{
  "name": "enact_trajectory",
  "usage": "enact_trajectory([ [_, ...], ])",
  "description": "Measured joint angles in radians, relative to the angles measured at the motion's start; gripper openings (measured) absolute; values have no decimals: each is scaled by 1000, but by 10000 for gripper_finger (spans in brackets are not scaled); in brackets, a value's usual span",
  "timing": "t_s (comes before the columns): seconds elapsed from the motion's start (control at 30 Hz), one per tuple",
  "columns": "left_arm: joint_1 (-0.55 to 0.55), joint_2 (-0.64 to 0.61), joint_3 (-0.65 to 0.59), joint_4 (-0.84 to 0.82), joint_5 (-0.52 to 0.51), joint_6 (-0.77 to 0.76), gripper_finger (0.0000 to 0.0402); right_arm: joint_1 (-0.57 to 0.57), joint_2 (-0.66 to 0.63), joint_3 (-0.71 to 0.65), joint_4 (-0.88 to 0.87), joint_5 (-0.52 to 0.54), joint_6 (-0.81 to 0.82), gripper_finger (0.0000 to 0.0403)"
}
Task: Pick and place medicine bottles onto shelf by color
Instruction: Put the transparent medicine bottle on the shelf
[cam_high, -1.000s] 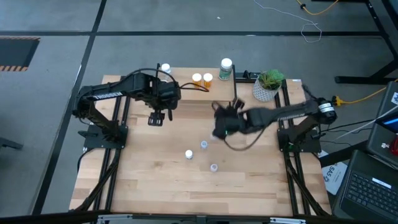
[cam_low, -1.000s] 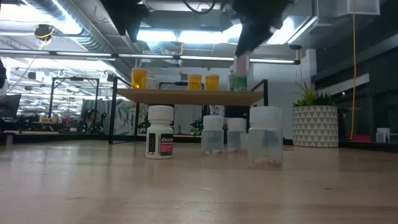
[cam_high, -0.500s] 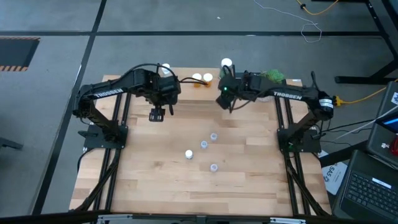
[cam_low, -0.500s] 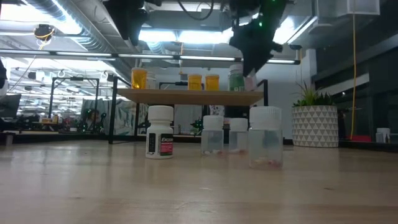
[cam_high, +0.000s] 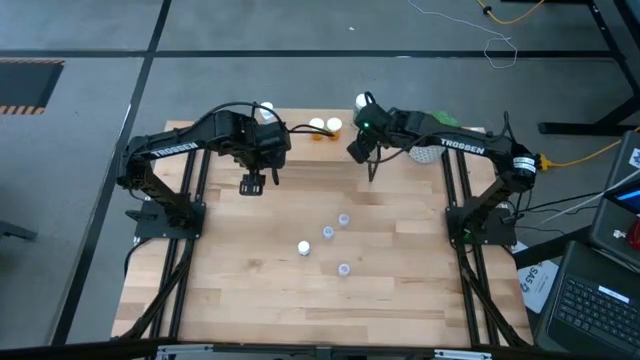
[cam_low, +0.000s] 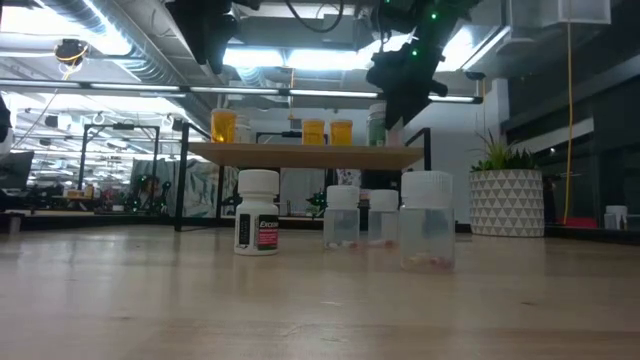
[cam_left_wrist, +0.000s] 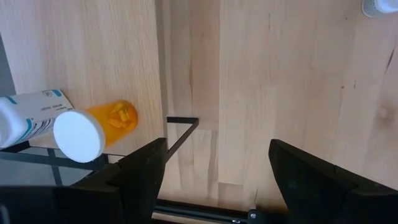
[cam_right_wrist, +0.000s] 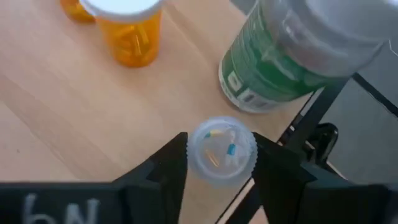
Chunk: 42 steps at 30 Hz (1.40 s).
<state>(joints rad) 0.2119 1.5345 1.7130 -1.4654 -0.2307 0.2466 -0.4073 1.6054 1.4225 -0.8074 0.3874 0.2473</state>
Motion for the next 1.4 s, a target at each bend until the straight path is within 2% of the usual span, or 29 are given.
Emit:
enact_trajectory([
  [0.2,0,0,0,0,0,-1,279,-40,0,0,15,-67,-15,254],
  [0.33,0,0,0,0,0,0,279,-48,1,28,26,-68,-22,287],
  [0.43,0,0,0,0,0,0,279,-47,-1,105,3,-71,-23,293],
  [0.57,0,0,0,0,0,-6,279,-2,-5,229,-131,-116,43,289],
  [0.67,0,0,0,0,8,-8,279,73,-7,290,-239,-228,78,284],
  [0.77,0,0,0,-5,13,-8,279,171,-6,290,-285,-319,64,280],
  [0.93,0,0,0,-55,13,-11,279,349,-5,172,-248,-332,40,278],
  [1.1,0,-9,0,-103,14,-34,279,480,-5,-36,38,-245,44,278],
  [1.23,0,-15,0,-106,16,-56,279,527,-4,-229,300,-174,7,278],
  [1.4,0,-16,0,-106,16,-60,279,531,-3,-397,480,-160,65,278],
])
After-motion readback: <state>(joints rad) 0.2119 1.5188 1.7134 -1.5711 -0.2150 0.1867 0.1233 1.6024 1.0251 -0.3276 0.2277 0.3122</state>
